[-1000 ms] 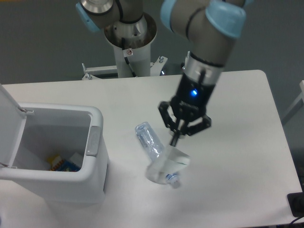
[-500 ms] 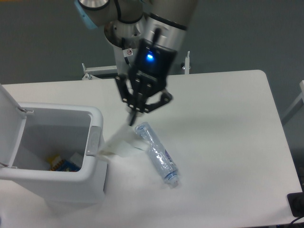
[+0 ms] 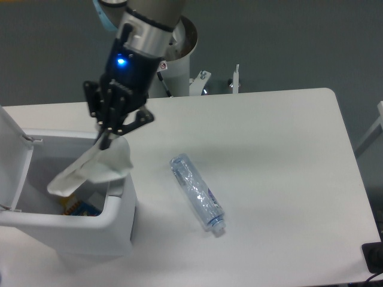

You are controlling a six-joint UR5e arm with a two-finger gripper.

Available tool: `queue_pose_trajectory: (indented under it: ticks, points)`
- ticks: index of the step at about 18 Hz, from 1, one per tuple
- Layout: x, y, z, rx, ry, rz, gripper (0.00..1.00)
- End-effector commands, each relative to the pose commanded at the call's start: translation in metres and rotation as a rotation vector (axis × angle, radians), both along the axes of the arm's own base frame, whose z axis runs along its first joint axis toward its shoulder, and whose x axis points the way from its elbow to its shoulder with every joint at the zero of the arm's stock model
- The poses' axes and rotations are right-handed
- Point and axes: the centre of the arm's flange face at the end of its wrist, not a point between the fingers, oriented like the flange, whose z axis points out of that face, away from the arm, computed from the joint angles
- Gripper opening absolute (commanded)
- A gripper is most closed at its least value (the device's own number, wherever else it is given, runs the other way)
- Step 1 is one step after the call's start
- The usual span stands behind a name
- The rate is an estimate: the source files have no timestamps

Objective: Place the trash in the trash can
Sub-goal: 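Lift the clear plastic piece and carry it over the white bin, then open the gripper to drop the plastic piece into the bin, then move the open gripper over the clear water bottle and lower it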

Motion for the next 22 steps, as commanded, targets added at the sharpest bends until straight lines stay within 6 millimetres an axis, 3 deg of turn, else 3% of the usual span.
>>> queue_pose_trajectory:
  ticks: [3,7,10,12,19,21,22]
  points:
    - [-0.009,0.006,-0.005,-0.009,-0.015,0.017,0.99]
    - [-0.063,-0.003,-0.003,-0.010,-0.050,0.141,1.00]
    - [-0.091,-0.015,0.013,0.018,-0.084,0.220,1.00]
    - [-0.120,-0.026,0.009,0.041,-0.130,0.253,1.00]
    - [-0.197,-0.033,-0.063,-0.048,-0.205,0.354,1.00]
    - [-0.221,-0.037,-0.099,-0.149,-0.182,0.409,1.00]
    - [-0.231,-0.036,-0.129,-0.224,-0.172,0.431,1.00]
